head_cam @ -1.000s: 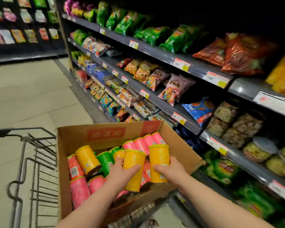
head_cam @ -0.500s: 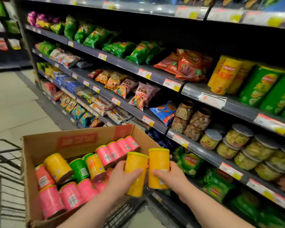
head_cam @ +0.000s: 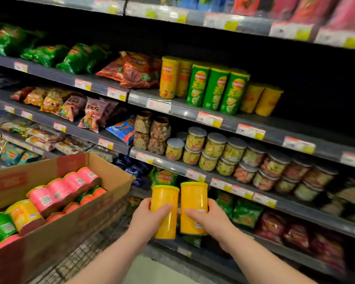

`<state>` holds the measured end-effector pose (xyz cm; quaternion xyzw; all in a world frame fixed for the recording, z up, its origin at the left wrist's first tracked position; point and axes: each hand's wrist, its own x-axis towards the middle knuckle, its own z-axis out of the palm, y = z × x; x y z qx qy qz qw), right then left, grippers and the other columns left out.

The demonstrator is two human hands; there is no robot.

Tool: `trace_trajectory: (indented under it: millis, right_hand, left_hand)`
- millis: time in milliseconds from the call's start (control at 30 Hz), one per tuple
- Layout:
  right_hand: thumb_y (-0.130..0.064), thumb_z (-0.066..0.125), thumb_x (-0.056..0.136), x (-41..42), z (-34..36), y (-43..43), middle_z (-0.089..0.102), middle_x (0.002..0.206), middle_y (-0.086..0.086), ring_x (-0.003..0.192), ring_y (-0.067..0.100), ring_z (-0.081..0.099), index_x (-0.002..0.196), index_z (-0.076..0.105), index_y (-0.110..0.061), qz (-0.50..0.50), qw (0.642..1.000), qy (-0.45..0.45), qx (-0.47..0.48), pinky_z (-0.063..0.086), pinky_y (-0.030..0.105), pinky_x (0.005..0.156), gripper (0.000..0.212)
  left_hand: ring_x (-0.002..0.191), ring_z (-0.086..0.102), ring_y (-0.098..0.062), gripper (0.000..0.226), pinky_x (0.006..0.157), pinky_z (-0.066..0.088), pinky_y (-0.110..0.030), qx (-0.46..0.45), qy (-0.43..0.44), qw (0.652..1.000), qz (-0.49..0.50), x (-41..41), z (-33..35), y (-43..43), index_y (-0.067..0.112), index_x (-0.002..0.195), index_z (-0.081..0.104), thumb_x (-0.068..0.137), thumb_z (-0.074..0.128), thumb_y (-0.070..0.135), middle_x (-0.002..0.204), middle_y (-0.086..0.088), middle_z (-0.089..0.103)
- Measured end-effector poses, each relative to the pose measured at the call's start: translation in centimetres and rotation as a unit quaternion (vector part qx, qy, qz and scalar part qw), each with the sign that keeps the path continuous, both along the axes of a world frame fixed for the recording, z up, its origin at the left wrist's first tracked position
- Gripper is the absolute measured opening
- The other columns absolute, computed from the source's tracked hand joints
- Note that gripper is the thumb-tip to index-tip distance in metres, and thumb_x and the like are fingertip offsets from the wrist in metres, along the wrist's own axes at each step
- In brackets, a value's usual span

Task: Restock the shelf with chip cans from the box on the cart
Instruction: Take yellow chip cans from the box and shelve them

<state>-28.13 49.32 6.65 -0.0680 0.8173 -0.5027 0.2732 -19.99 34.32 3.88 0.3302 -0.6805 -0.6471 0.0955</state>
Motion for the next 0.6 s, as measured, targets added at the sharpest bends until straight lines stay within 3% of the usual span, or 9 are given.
trace_trajectory:
  millis: [67, 233, 300, 400, 600]
  right_hand:
    - [-0.036, 0.075, 0.078, -0.5, 0.2, 3.3, 0.061, 0.111, -0.003, 0.096, 0.012, 0.060, 0.117, 0.047, -0.024, -0.011, 1.000, -0.003, -0.008, 0.049, 0.025, 0.071, 0.050]
    - [-0.036, 0.077, 0.074, -1.6, 0.3, 10.1, 0.062, 0.105, -0.005, 0.094, 0.013, 0.062, 0.112, 0.050, -0.023, -0.053, 0.998, 0.003, -0.021, 0.052, 0.032, 0.087, 0.048]
    - [-0.036, 0.077, 0.074, -2.2, 0.6, 12.2, 0.062, 0.106, -0.006, 0.092, 0.011, 0.062, 0.112, 0.051, -0.023, -0.068, 0.997, 0.006, -0.031, 0.053, 0.030, 0.082, 0.048]
    - [-0.033, 0.073, 0.080, -3.0, 1.7, 14.4, 0.057, 0.097, -0.013, 0.086, 0.003, 0.057, 0.110, 0.046, -0.027, -0.076, 0.995, 0.018, -0.057, 0.045, 0.016, 0.062, 0.041]
    - [-0.034, 0.075, 0.078, -5.1, 2.9, 15.9, 0.062, 0.110, -0.007, 0.096, 0.009, 0.061, 0.121, 0.050, -0.025, -0.101, 0.991, 0.031, -0.079, 0.050, 0.023, 0.071, 0.050]
  left_hand:
    - [0.082, 0.057, -0.009, 0.042, 0.057, 0.044, -0.023, 0.011, 0.003, 1.000, -0.015, -1.0, 0.2, 3.0, 0.019, 0.118, 0.047, 0.085, 0.068, 0.034, 0.097, 0.005, 0.058]
    - [0.083, 0.058, -0.011, 0.042, 0.058, 0.046, -0.024, 0.036, 0.015, 0.998, -0.053, -3.5, 0.7, 9.6, 0.022, 0.117, 0.045, 0.085, 0.067, 0.036, 0.096, 0.006, 0.056]
    - [0.085, 0.059, -0.012, 0.042, 0.059, 0.048, -0.026, 0.046, 0.023, 0.997, -0.061, -4.4, 1.2, 11.5, 0.023, 0.117, 0.045, 0.084, 0.068, 0.037, 0.096, 0.007, 0.057]
    - [0.086, 0.058, -0.012, 0.042, 0.060, 0.047, -0.026, 0.047, 0.035, 0.995, -0.079, -5.7, 2.1, 13.4, 0.025, 0.116, 0.045, 0.084, 0.068, 0.039, 0.097, 0.008, 0.057]
    - [0.088, 0.057, -0.011, 0.041, 0.063, 0.047, -0.026, 0.043, 0.058, 0.991, -0.111, -8.7, 4.1, 14.6, 0.027, 0.116, 0.045, 0.084, 0.068, 0.039, 0.098, 0.009, 0.056]
